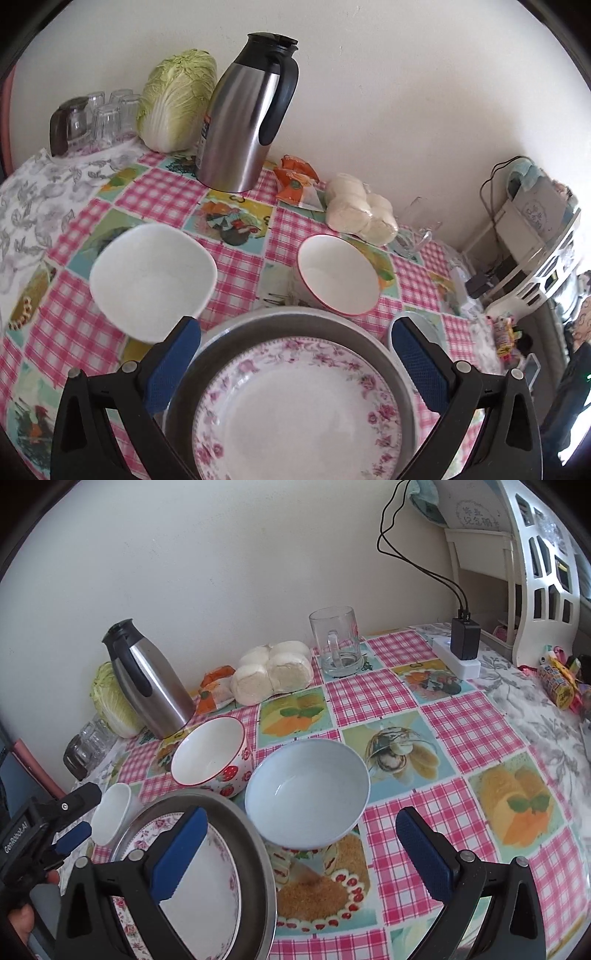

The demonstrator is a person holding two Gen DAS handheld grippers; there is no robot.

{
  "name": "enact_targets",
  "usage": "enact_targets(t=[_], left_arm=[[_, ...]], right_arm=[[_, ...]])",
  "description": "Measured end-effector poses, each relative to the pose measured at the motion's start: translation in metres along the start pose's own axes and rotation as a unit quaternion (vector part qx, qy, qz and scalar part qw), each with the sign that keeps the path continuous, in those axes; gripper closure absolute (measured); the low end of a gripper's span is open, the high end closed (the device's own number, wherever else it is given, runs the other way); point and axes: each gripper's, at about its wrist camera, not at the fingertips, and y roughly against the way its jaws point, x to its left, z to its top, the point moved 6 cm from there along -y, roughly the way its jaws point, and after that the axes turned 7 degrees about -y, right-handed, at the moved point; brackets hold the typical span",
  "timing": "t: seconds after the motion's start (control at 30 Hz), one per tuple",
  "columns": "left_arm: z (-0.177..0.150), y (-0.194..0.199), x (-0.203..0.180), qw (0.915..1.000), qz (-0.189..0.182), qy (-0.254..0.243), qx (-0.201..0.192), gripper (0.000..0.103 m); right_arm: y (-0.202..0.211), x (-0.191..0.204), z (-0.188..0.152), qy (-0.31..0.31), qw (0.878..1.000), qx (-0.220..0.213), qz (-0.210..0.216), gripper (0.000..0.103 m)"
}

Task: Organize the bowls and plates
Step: 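Move both tools over to the rim of the red-rimmed white bowl, then close both tools on the red-rimmed bowl rim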

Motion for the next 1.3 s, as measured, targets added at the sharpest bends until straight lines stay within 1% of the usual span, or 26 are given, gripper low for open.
enact_targets(t=[0.1, 0.23, 0.3, 0.37, 0.6, 0.7, 0.8, 0.87, 1.0, 1.07, 1.13, 1.17, 1.2, 1.23, 1.27, 1.3], left_arm=[[0.009, -0.010, -0.001, 0.9989, 0.033, -0.031, 0.010, 0.000], [0.019, -0.017, -0.003, 0.9955, 0.057, -0.076, 0.003, 0.000], [0.024, -0.021, -0.005, 0.9936, 0.059, -0.096, 0.005, 0.000], [0.030, -0.024, -0.006, 0.9927, 0.058, -0.106, 0.002, 0.000], [0.063, -0.025, -0.012, 0.9873, 0.064, -0.144, -0.019, 0.000], [0.078, -0.029, -0.015, 0.9846, 0.066, -0.161, -0.016, 0.000], [0.087, -0.036, -0.016, 0.9853, 0.060, -0.160, -0.009, 0.000], [0.089, -0.043, -0.018, 0.9868, 0.048, -0.155, 0.005, 0.000], [0.086, -0.064, -0.015, 0.9894, 0.036, -0.132, 0.048, 0.000], [0.082, -0.076, -0.012, 0.9910, 0.025, -0.109, 0.073, 0.001], [0.076, -0.087, -0.008, 0.9903, 0.031, -0.099, 0.092, 0.001], [0.073, -0.092, -0.007, 0.9895, 0.033, -0.098, 0.101, 0.001], [0.070, -0.097, -0.005, 0.9890, 0.031, -0.094, 0.110, 0.001], [0.068, -0.102, -0.005, 0.9888, 0.019, -0.098, 0.111, 0.001], [0.067, -0.106, -0.003, 0.9886, 0.017, -0.094, 0.117, 0.001], [0.064, -0.110, -0.001, 0.9884, 0.016, -0.088, 0.122, 0.002]], right_arm=[[-0.007, -0.002, 0.012, -0.001, 1.000, 0.013, -0.002, 0.000], [-0.016, -0.003, 0.028, -0.016, 1.000, 0.017, 0.006, 0.000], [-0.020, 0.000, 0.036, -0.002, 1.000, 0.011, 0.001, 0.000], [-0.023, 0.004, 0.042, 0.007, 1.000, 0.007, 0.003, 0.000], [-0.032, 0.021, 0.072, 0.038, 0.999, -0.013, 0.001, 0.000], [-0.038, 0.032, 0.085, 0.058, 0.998, -0.016, -0.007, 0.000], [-0.045, 0.048, 0.092, 0.087, 0.996, -0.016, -0.011, 0.000], [-0.055, 0.057, 0.092, 0.094, 0.996, 0.004, -0.006, 0.000], [-0.080, 0.065, 0.084, 0.088, 0.994, 0.059, 0.007, 0.000], [-0.094, 0.066, 0.077, 0.075, 0.993, 0.091, 0.011, 0.000], [-0.108, 0.062, 0.070, 0.050, 0.991, 0.124, 0.012, 0.000], [-0.114, 0.059, 0.067, 0.038, 0.990, 0.136, 0.012, 0.002], [-0.120, 0.058, 0.065, 0.030, 0.989, 0.146, 0.015, 0.007], [-0.124, 0.057, 0.064, 0.027, 0.988, 0.149, 0.016, 0.012], [-0.127, 0.057, 0.063, 0.030, 0.988, 0.151, 0.015, 0.019], [-0.130, 0.059, 0.062, 0.033, 0.987, 0.154, 0.016, 0.023]])
